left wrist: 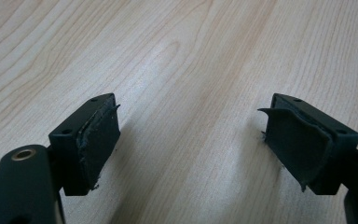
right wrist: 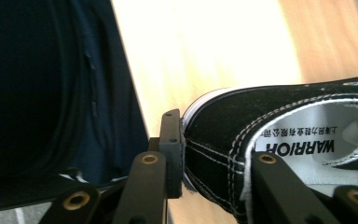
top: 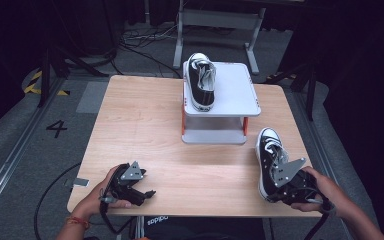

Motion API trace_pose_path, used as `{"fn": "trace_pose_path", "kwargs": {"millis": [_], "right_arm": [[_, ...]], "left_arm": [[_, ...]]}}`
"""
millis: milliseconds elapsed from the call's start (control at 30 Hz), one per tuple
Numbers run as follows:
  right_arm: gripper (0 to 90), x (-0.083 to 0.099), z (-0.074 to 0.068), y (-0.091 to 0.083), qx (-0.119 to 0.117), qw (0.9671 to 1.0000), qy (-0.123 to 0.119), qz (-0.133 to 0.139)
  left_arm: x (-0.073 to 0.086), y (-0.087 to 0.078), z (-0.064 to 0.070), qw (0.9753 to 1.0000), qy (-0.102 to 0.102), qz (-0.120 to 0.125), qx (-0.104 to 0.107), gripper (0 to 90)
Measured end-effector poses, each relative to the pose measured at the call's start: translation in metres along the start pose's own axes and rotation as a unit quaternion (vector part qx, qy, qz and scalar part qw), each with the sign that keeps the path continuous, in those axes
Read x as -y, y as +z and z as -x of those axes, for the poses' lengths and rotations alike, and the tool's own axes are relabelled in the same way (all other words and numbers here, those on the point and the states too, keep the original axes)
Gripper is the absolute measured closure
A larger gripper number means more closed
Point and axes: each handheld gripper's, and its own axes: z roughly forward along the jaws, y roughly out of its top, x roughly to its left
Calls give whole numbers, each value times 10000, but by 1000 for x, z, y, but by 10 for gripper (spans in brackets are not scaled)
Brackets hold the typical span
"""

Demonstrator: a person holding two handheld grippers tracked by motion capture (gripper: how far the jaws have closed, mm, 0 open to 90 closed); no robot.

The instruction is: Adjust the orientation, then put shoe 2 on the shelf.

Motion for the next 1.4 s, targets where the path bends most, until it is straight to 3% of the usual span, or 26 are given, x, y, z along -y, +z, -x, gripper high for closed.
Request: {"fn": "trace_pose_path", "kwargs": {"millis": [233, 400, 867, 933, 1233, 1400], "right_arm": [[751, 1, 19, -16, 344, 9994, 34, -13], [750, -4, 32, -26, 493, 9987, -75, -100], [748, -22, 63, -56, 893, 9958, -162, 119], [750, -24, 68, -59, 989, 9946, -76, 300], [744, -38, 77, -68, 1073, 9939, -169, 217], [743, -49, 81, -76, 1190, 9921, -210, 347]], "left_arm": [[0, 0, -1, 10000, 11, -3, 31, 177], [0, 0, 0, 10000, 3, -3, 8, 177], [0, 0, 1, 10000, -12, -2, -34, 177], [0, 0, 1, 10000, -12, -3, -33, 177], [0, 0, 0, 10000, 18, -4, 23, 176], [-1, 0, 0, 10000, 25, -13, 17, 175]]}}
